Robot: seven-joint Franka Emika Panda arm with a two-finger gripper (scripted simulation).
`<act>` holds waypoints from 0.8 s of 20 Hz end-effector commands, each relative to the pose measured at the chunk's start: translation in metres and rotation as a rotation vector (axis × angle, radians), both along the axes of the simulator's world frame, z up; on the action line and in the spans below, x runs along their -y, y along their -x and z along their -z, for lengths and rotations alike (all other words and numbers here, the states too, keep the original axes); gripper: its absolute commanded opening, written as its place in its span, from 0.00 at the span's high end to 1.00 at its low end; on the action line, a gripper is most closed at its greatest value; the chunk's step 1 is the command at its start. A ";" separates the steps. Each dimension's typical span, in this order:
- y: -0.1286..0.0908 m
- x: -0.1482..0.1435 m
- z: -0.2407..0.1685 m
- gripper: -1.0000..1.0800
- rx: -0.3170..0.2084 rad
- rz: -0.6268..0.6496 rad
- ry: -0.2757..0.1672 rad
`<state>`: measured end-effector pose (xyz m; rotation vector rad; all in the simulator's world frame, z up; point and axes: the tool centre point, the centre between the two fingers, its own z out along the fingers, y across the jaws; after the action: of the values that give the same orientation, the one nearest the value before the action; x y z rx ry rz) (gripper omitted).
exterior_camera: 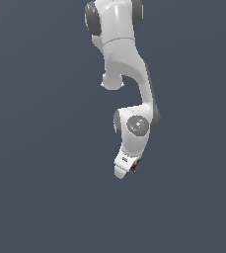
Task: Pick up the object and move it to a goal position.
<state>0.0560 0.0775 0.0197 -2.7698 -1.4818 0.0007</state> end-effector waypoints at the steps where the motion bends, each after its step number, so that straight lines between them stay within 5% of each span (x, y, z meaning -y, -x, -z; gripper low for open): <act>1: 0.003 0.007 -0.004 1.00 0.001 0.001 0.000; 8: 0.022 0.044 -0.022 1.00 0.001 0.001 0.001; 16: 0.059 0.119 -0.061 1.00 0.000 0.001 0.001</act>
<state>0.0048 -0.0256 0.0723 -2.7707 -1.4817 0.0014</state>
